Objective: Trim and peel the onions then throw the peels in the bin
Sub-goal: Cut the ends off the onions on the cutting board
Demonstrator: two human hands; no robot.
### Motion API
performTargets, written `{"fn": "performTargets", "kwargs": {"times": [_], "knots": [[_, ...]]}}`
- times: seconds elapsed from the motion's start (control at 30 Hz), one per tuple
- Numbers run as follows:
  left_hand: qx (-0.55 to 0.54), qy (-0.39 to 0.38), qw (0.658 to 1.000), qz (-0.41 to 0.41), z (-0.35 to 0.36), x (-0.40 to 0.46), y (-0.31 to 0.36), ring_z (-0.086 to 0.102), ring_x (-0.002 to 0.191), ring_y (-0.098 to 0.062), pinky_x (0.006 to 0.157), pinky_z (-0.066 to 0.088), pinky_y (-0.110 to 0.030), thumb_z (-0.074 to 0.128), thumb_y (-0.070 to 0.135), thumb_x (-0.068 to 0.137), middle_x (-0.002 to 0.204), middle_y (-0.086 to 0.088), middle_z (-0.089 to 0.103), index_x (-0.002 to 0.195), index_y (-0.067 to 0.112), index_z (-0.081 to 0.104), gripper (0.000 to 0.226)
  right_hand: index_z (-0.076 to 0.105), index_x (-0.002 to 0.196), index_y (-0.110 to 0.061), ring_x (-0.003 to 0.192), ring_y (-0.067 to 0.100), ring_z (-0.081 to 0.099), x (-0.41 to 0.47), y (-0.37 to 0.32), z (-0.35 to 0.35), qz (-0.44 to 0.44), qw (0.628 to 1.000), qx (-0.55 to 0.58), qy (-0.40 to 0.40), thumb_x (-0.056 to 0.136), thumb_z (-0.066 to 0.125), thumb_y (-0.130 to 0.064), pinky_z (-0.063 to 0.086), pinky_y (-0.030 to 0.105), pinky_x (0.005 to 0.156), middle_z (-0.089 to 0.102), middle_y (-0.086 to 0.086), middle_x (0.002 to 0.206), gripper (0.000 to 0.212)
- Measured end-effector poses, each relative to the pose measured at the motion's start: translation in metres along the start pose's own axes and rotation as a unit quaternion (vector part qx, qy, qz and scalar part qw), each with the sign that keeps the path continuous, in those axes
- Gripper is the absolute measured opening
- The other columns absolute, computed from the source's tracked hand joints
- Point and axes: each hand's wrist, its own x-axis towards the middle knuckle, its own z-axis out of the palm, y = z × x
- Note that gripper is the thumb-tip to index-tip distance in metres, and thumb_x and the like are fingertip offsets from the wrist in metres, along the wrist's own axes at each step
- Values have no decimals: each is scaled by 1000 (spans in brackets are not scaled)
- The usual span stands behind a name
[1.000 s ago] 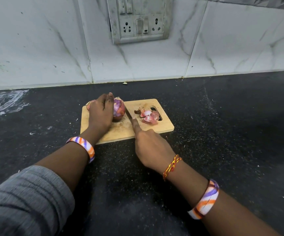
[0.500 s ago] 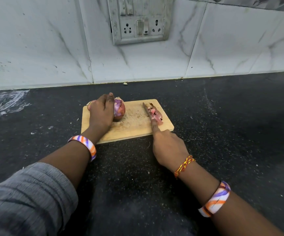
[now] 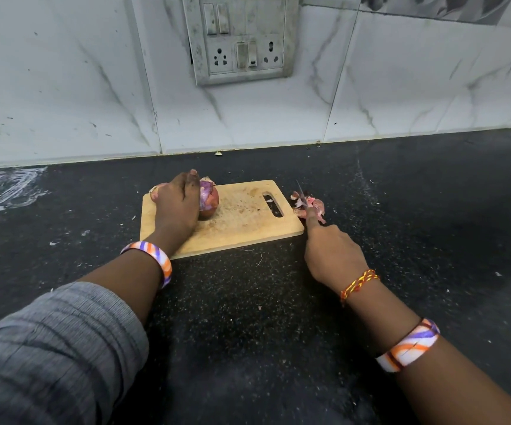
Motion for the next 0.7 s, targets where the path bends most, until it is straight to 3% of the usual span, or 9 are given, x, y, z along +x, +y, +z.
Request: {"fn": "performTargets", "kwargs": {"times": [0.13, 0.33, 0.7], "knots": [[11, 2, 1000, 5, 0, 0, 1, 53, 82, -27, 72, 36, -29, 33, 28, 99, 92, -23, 62, 98, -4, 59, 42, -1, 149, -21, 106, 33, 57, -9, -7, -4, -29, 999, 9, 19, 91, 43, -5, 48, 44, 85, 56, 17, 120, 75], [16, 0, 1000, 4, 0, -1, 2, 56, 87, -33, 73, 37, -30, 32, 28, 99, 95, -26, 63, 98, -5, 59, 42, -1, 149, -21, 107, 32, 55, -10, -23, 8, -76, 997, 9, -22, 92, 41, -7, 47, 42, 84, 54, 17, 119, 72], [12, -6, 1000, 0, 0, -1, 3, 58, 96, -36, 71, 35, -27, 32, 28, 99, 101, -26, 62, 103, -6, 58, 43, 3, 149, -22, 99, 30, 60, -1, 13, 5, 1, 1000, 11, -13, 91, 43, -6, 51, 42, 81, 58, 16, 112, 72]]}}
